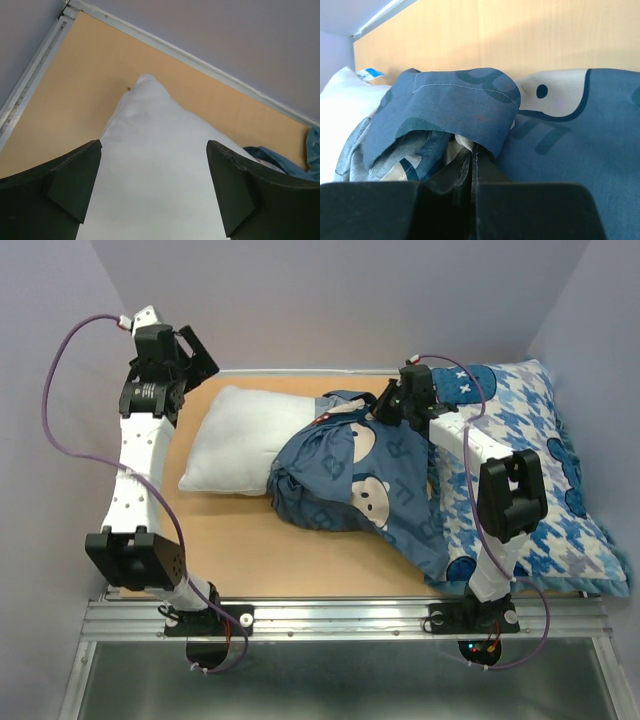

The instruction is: Remove the pillowcase from the pillow

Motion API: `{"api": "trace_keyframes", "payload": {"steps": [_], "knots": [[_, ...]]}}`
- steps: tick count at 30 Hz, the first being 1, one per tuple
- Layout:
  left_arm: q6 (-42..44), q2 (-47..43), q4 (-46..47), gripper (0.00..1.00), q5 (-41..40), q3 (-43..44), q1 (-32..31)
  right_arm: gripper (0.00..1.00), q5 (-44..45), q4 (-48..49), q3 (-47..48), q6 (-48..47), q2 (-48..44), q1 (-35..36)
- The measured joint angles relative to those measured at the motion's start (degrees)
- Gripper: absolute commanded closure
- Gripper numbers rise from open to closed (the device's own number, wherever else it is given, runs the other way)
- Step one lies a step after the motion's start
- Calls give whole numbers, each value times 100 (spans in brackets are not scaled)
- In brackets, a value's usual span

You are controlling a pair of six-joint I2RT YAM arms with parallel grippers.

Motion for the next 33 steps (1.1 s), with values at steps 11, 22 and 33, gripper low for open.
{"api": "trace_keyframes", "payload": {"steps": [11, 22, 33], "knots": [[-2446, -3025, 452, 1, -361, -4087, -785, 99, 83, 125, -70, 225, 2, -22], [-3657, -3126, 1193, 1, -404, -5134, -1276, 99, 59, 131, -70, 153, 2, -22], [-3292, -1493, 3193, 57, -26, -5331, -1283, 90, -2, 146, 42, -361, 234, 162]]}}
